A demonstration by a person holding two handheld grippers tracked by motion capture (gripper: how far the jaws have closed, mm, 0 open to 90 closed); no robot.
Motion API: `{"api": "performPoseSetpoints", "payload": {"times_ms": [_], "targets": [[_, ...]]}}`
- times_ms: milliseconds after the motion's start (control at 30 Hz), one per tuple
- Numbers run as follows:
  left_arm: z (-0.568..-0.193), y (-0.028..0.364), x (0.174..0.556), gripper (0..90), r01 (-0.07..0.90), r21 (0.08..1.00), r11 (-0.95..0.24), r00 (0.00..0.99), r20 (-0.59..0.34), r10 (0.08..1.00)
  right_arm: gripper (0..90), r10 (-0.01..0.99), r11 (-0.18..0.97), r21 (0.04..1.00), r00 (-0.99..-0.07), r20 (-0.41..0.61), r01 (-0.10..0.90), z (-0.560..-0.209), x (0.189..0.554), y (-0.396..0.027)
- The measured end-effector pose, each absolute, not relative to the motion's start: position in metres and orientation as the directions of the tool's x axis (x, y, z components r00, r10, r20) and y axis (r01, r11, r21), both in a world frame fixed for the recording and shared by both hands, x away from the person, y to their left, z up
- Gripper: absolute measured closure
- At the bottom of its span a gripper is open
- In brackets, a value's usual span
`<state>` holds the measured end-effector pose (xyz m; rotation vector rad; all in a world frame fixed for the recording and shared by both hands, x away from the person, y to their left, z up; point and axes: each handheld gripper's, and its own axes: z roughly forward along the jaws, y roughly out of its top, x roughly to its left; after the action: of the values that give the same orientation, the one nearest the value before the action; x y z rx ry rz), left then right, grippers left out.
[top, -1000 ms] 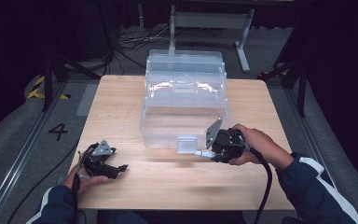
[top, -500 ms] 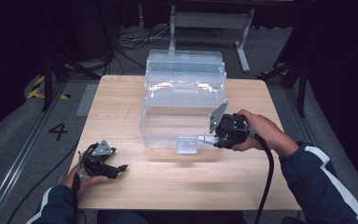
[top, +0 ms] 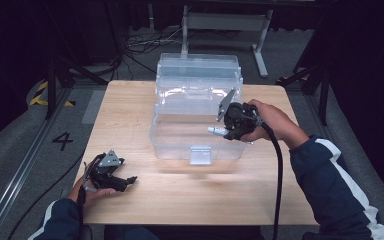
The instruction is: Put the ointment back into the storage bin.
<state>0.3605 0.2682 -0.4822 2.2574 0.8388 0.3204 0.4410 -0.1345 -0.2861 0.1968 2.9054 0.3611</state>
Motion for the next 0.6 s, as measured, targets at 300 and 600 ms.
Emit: {"api": "performPoseSetpoints", "payload": {"times_ms": [300,600], "targets": [[-0.482,0.268,0.360,14.8,0.479,0.688,-0.545,0.759,-0.013,0.651,72.1,0.165,0.962,0.246,-0.967,-0.192,0.115,-0.285,0.466,-0.124],[-0.482,0.268,0.360,14.8,0.478,0.687,-0.547,0.760,-0.012,0.650,72.1,0.161,0.968,0.221,-0.972,-0.169,0.122,-0.300,0.485,-0.112]]}}
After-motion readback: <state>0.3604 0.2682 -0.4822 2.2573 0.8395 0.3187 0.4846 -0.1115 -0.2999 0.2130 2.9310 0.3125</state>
